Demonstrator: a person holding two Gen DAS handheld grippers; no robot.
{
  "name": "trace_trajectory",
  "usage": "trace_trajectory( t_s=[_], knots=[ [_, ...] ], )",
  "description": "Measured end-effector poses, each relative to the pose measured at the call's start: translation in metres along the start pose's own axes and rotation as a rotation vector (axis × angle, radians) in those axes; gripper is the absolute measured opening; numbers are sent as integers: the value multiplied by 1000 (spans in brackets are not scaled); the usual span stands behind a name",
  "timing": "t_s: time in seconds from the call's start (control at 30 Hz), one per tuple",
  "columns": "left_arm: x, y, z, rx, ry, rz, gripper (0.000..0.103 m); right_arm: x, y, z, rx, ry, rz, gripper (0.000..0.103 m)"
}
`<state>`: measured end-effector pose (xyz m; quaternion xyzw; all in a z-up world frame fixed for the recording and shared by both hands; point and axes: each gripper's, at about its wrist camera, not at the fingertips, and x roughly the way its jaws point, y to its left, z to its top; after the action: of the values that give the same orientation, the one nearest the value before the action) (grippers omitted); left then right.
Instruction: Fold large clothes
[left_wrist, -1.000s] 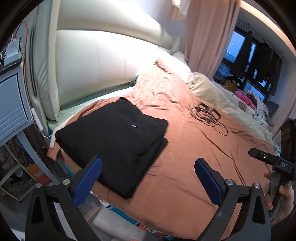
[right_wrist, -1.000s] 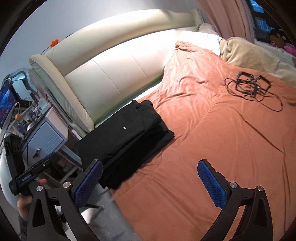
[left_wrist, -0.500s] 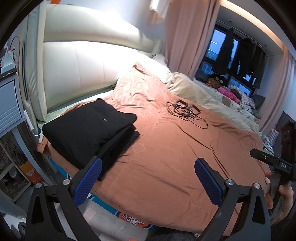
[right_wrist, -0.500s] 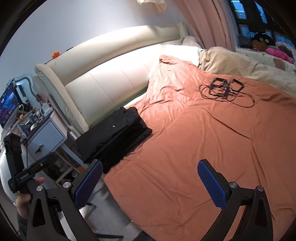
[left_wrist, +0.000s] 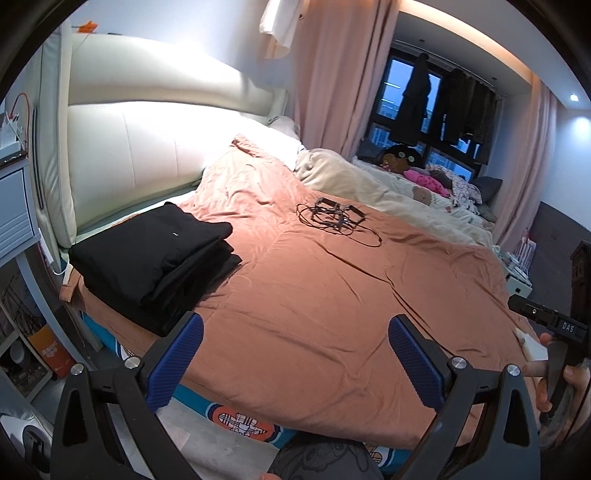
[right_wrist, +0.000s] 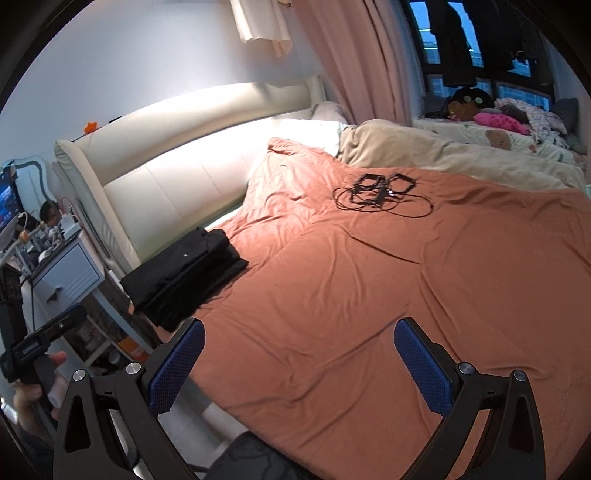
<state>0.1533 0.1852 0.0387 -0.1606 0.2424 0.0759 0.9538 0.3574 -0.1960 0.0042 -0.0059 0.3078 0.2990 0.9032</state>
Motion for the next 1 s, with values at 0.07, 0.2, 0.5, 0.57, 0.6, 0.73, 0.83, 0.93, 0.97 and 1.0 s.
trace_trajectory(
  t_s=[0.07, 0.2, 0.5, 0.57, 0.6, 0.73, 0.83, 0.93, 0.97, 1.0],
  knots=[
    [-6, -6, -9, 3, -4, -11, 102, -13, -2, -9, 3, -11, -23, 103],
    [-20, -20, -27, 28, -12, -20, 102, -36, -6, -25, 8, -36, -47, 103],
    [-54, -39, -58, 101, -75, -28, 102, -83, -10, -71, 26, -102, -125, 103],
    [-61, -43, -66, 114, -88, -31, 102, -92, -10, -83, 34, -116, -135, 103],
    [-64, -45, -70, 118, -94, -32, 102, -96, -10, -89, 39, -121, -138, 103],
    [-78, -53, -86, 143, -117, -30, 102, -109, -10, -110, 49, -130, -151, 103],
    [-86, -60, -95, 153, -125, -29, 102, -118, -7, -122, 42, -139, -163, 103],
    [-92, -63, -99, 150, -139, -43, 102, -125, -1, -133, 27, -153, -190, 103],
    [-93, -65, -99, 154, -142, -42, 102, -127, 1, -137, 21, -156, -192, 103],
    [-94, -67, -99, 164, -145, -38, 102, -128, 2, -140, 17, -159, -191, 103]
  ],
)
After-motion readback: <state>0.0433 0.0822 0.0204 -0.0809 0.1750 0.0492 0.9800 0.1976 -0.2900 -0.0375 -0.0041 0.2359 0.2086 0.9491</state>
